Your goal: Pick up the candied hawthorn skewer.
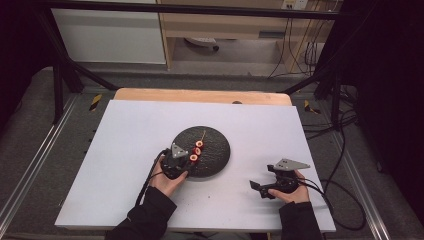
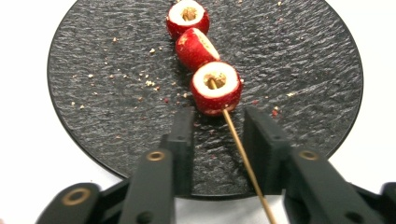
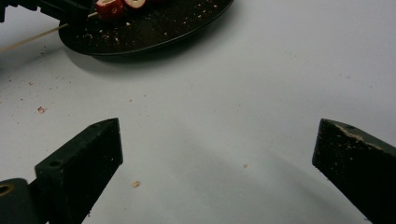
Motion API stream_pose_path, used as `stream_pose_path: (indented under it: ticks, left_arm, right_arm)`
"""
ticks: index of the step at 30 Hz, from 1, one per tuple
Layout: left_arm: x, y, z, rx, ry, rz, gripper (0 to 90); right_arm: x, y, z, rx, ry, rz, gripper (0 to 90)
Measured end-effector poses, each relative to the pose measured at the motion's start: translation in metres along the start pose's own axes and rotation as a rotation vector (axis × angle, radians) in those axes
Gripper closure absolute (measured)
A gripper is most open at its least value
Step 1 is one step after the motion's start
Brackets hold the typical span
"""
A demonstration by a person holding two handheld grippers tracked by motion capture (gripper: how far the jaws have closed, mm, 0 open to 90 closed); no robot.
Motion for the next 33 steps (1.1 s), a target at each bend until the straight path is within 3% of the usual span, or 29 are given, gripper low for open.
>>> stream_pose_path:
  ticks: [14, 26, 33]
  left_arm:
    - [0.003, -0.005, 0.006, -0.009, 0.046, 0.033, 87.5]
    - [-0.002, -0.011, -0.001, -0.028, 0.029, 0.066, 88.3]
    - [-0.018, -0.015, -0.01, -0.032, 0.019, 0.12, 88.4]
  right_arm:
    - [0.0, 0.0, 0.0, 0.003, 0.0, 0.0, 2.3]
    - [0.001, 0.0, -0.001, 0.006, 0.001, -0.001, 2.4]
    - [0.001, -0.001, -0.001, 0.008, 0.001, 0.0, 2.4]
Point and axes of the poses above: each handheld gripper's, and its own axes: x roughly forward along the jaws, y roughly out of its top, z roughly to its right, the point moved 2 cm from there along x, roughly forward along the jaws, and after that the axes turned 1 degree about -z, right-handed, at the moved point
